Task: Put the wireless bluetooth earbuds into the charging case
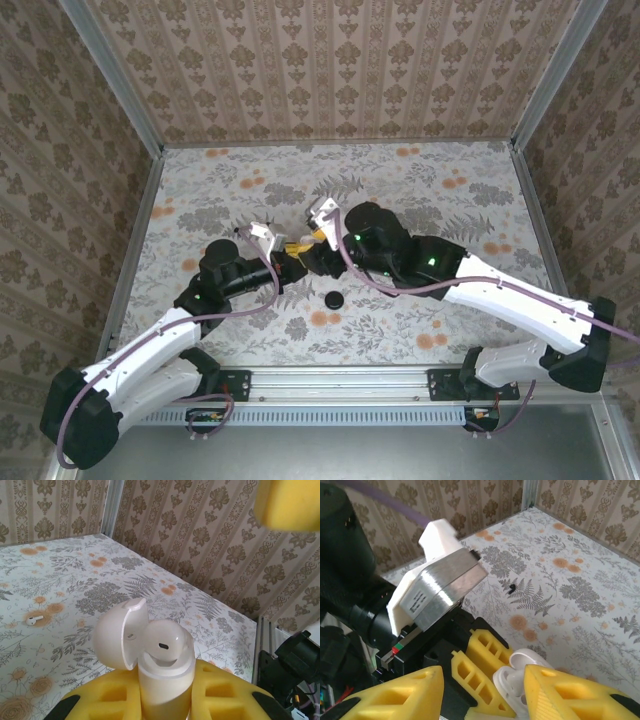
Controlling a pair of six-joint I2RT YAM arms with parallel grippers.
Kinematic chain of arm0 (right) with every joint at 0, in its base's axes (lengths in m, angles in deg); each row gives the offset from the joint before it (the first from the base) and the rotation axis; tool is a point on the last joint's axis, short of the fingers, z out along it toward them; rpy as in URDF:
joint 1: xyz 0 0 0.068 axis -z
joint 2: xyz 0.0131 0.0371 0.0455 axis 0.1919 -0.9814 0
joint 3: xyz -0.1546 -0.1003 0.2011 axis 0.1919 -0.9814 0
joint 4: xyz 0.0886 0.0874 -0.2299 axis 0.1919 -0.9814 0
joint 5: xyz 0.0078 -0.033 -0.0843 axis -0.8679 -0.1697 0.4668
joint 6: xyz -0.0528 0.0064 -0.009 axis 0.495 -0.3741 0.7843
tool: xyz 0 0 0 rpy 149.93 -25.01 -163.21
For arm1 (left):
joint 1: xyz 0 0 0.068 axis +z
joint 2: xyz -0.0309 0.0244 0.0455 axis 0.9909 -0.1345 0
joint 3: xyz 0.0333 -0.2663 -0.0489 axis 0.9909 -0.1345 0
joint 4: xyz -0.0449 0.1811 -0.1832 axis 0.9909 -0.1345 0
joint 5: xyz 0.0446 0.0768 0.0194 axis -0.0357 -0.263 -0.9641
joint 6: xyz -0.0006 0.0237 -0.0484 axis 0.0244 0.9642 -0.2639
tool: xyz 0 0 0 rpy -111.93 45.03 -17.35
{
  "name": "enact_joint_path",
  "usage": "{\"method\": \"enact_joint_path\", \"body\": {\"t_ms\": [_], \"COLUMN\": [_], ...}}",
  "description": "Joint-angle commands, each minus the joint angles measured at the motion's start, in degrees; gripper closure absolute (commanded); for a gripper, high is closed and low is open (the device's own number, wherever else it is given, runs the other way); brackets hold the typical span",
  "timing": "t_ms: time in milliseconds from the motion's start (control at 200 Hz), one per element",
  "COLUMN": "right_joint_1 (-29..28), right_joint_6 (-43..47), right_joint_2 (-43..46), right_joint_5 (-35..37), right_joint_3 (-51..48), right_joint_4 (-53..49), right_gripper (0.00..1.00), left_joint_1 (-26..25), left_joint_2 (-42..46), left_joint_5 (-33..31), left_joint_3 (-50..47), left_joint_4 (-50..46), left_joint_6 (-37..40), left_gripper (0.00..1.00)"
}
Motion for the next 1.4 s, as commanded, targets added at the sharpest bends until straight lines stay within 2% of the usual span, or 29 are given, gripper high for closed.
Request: {"method": "enact_joint_path", "body": {"t_ms": [0,130,285,445,655,985,1395], "right_joint_1": [2.83,5.08,5.46,5.44,5.24,5.12,5.11], "right_joint_6": [-6.85,-9.55,-11.69,-15.69,-19.75,-20.43,-19.29], "right_joint_2": [1.87,1.97,-0.17,-4.08,-8.25,-10.60,-11.91], "right_joint_5": [-6.71,-10.45,-11.06,-9.98,-7.60,-6.94,-9.35], "right_joint_3": [1.95,1.54,2.85,6.27,8.30,10.02,10.52], "right_joint_4": [-0.38,-0.39,-3.64,-10.34,-14.36,-17.12,-16.88], "right_gripper": [0.53,0.54,0.59,0.57,0.56,0.60,0.62], "left_joint_1": [-0.18,-0.19,-0.21,-0.46,-1.11,-1.57,-1.89], "left_joint_2": [1.17,1.41,1.82,1.91,1.83,3.47,3.60], "left_joint_5": [-0.13,0.27,0.21,-0.57,-1.21,-1.96,-1.42], "left_joint_3": [0.07,-0.43,-0.92,-0.27,0.42,-0.46,-0.65], "left_joint_4": [2.71,3.58,3.56,0.30,-2.51,-3.33,-3.49], "left_joint_6": [1.56,2.05,2.97,5.31,8.20,9.89,11.28], "left_gripper": [1.00,1.00,1.00,1.00,1.00,1.00,1.00]}}
